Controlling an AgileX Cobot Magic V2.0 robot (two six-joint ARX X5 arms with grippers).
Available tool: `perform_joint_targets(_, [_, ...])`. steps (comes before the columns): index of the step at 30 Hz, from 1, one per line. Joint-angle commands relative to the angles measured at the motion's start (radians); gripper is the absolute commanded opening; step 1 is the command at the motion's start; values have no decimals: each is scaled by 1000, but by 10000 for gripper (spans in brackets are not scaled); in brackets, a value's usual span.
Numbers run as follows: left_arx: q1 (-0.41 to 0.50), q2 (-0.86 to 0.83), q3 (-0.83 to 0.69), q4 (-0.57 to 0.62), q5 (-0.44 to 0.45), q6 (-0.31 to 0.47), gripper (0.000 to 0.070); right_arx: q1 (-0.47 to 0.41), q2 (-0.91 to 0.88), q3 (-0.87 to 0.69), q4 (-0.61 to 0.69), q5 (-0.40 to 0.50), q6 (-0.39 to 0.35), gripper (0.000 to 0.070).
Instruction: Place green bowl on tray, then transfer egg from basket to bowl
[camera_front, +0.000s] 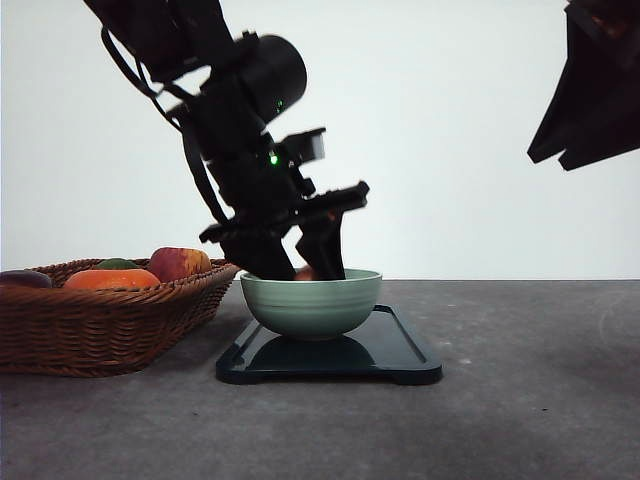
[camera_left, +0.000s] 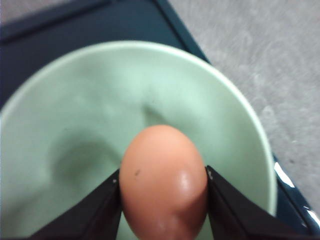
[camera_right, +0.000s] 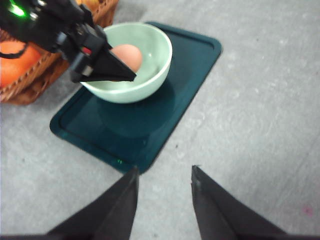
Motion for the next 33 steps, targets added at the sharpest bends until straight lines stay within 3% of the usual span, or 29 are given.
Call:
perform_joint_targets(1, [-10, 31, 25, 26, -9, 3, 176, 6, 6, 2, -4, 1, -1, 206])
perform_joint_targets(15, [-10, 58, 25, 69, -34, 4, 192, 6, 6, 2, -35, 1, -1, 206])
perform_joint_targets(21, [-12, 58, 25, 64, -34, 4, 305, 6, 6, 2, -35, 1, -1, 206])
perform_joint_targets(33, [-23, 58, 25, 65, -34, 4, 312, 6, 6, 2, -35, 1, -2, 206])
